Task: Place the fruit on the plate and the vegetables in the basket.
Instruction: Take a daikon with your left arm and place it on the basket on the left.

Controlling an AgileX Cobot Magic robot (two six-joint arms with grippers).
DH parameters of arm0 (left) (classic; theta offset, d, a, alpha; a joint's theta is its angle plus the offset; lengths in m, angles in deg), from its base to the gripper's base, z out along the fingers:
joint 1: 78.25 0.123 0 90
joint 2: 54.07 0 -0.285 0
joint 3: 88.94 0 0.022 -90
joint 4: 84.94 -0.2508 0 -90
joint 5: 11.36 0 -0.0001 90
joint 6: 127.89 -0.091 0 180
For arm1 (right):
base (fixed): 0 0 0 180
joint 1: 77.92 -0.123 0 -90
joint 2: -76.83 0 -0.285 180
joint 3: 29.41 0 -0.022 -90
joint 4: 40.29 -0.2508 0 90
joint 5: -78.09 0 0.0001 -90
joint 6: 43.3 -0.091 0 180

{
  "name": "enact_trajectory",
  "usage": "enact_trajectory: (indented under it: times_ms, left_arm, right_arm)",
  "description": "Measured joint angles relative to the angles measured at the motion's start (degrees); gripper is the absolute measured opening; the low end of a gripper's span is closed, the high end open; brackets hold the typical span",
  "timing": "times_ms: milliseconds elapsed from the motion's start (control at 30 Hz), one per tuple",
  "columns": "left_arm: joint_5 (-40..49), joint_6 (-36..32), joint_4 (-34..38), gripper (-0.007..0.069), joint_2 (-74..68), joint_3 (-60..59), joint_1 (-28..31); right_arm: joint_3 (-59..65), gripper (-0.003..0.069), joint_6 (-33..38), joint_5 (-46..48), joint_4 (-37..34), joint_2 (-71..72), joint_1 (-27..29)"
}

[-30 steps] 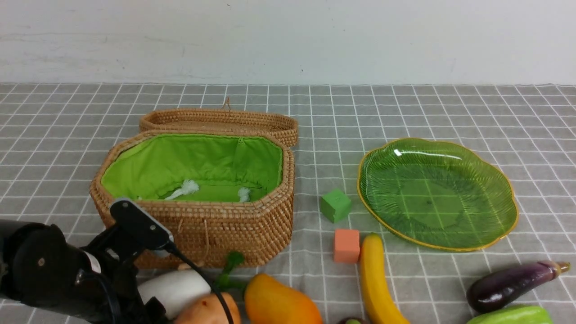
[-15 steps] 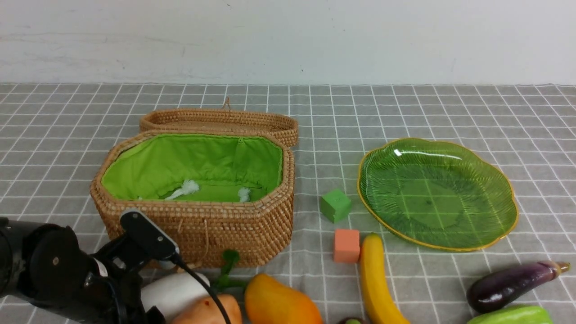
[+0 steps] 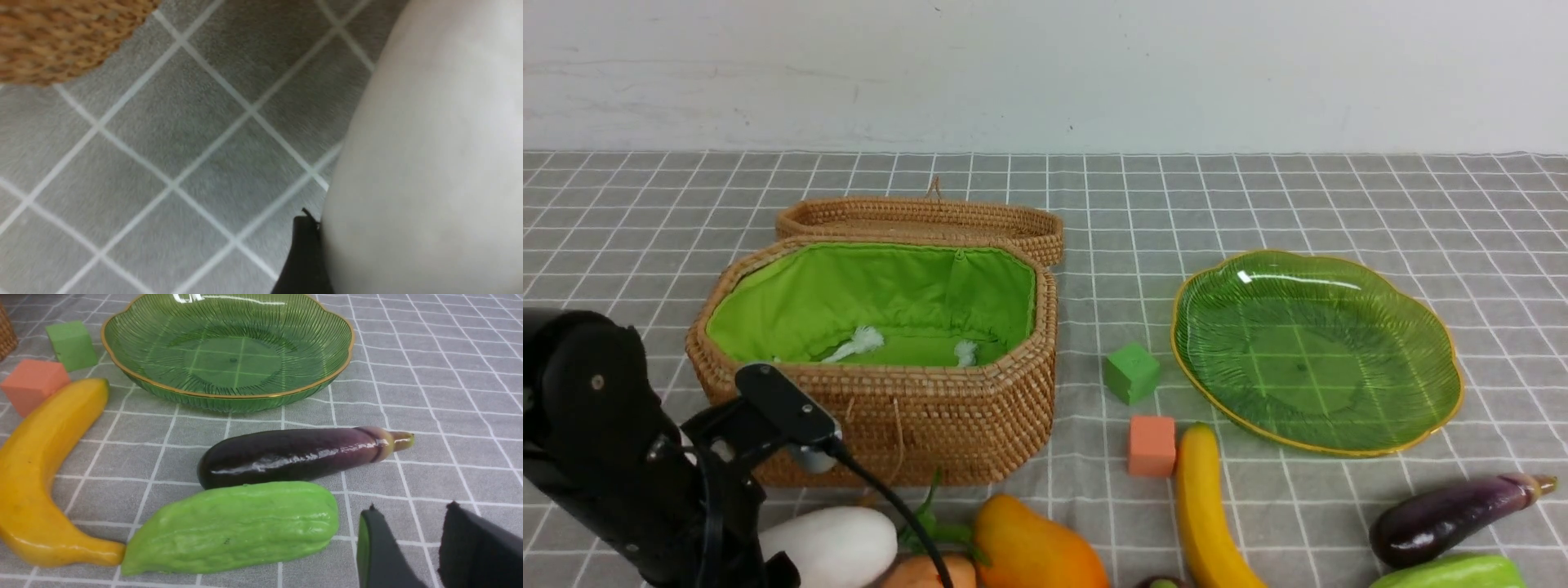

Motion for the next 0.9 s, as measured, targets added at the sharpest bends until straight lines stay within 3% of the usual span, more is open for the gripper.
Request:
enact_trajectory:
  times_ms: [267,433,700,900]
  left_arm:
    - [9.30,0.00,-0.56,0.0533,9.36,3.14,0.00]
    - [4.03,0.00,-2.33,0.0533,13.88,5.47,0.00]
    - [-29.69,0.00,-2.60,0.0533,9.54,5.73,0.00]
    - [-45.80,0.00,-2.60,0.0532,1.21,5.73,0.00]
  right_arm:
    - [0.00,0.0242,0.00,0.00,0.00,0.00,0.00]
    - [0.00,0.0242,0.00,0.00,0.00,0.00,0.00]
    - [0.00,0.0242,0.00,0.00,0.00,0.00,0.00]
    - [0.00,0.0242,0.00,0.18,0.00,0.00,0.00]
